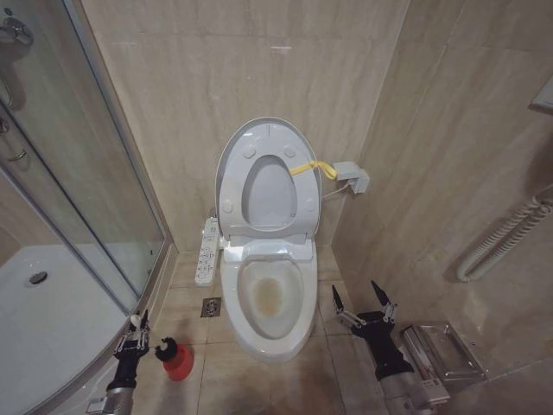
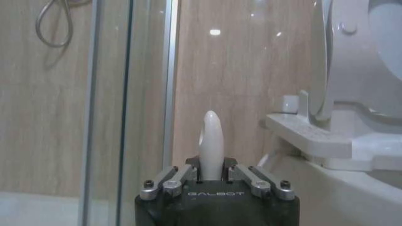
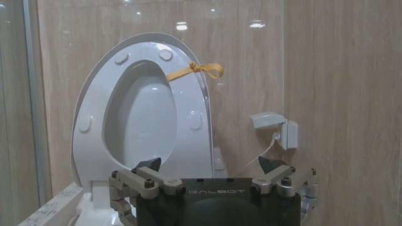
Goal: Open the toilet lid, clean the toilet bowl with a toilet brush, close the toilet lid, and flush.
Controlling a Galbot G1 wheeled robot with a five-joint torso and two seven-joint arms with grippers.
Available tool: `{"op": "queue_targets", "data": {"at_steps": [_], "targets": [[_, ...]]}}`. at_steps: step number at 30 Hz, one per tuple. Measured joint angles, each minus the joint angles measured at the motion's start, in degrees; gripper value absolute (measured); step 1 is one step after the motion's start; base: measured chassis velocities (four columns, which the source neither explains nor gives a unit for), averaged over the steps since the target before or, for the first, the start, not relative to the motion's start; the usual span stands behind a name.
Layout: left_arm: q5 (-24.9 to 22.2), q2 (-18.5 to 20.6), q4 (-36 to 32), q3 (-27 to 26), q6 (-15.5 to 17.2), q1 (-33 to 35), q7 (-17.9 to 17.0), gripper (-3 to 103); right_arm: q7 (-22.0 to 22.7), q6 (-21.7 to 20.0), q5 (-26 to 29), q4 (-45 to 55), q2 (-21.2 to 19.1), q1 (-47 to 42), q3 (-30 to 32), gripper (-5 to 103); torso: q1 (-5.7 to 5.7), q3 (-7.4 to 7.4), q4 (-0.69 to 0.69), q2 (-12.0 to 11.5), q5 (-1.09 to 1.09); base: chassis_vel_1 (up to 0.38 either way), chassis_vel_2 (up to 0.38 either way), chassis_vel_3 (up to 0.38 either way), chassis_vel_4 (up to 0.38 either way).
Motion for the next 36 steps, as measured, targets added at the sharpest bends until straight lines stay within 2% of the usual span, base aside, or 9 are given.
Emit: {"op": "queue_targets", "data": {"at_steps": [16,21,32,36], "targets": [[-2.8,0.5,10.7,2.6,-0.6,-5.1,2.5,22,0.0,0.0,0.0,0.0,0.0,0.0,0.0,100,-0.01,0.00,0.01,0.0,0.00,0.000,0.000,0.000,0.000],[-2.8,0.5,11.1,2.8,-0.6,-5.4,2.9,22,0.0,0.0,0.0,0.0,0.0,0.0,0.0,100,-0.01,0.00,0.00,0.0,0.01,0.000,0.000,0.000,0.000],[0.8,0.6,15.7,2.5,-0.7,-7.1,4.2,22,0.0,0.0,0.0,0.0,0.0,0.0,0.0,100,-0.01,0.00,0.01,0.0,0.00,0.000,0.000,0.000,0.000],[3.0,0.5,17.5,2.7,-0.7,-7.2,3.0,22,0.0,0.0,0.0,0.0,0.0,0.0,0.0,100,-0.01,0.00,0.01,0.0,0.01,0.000,0.000,0.000,0.000]]}}
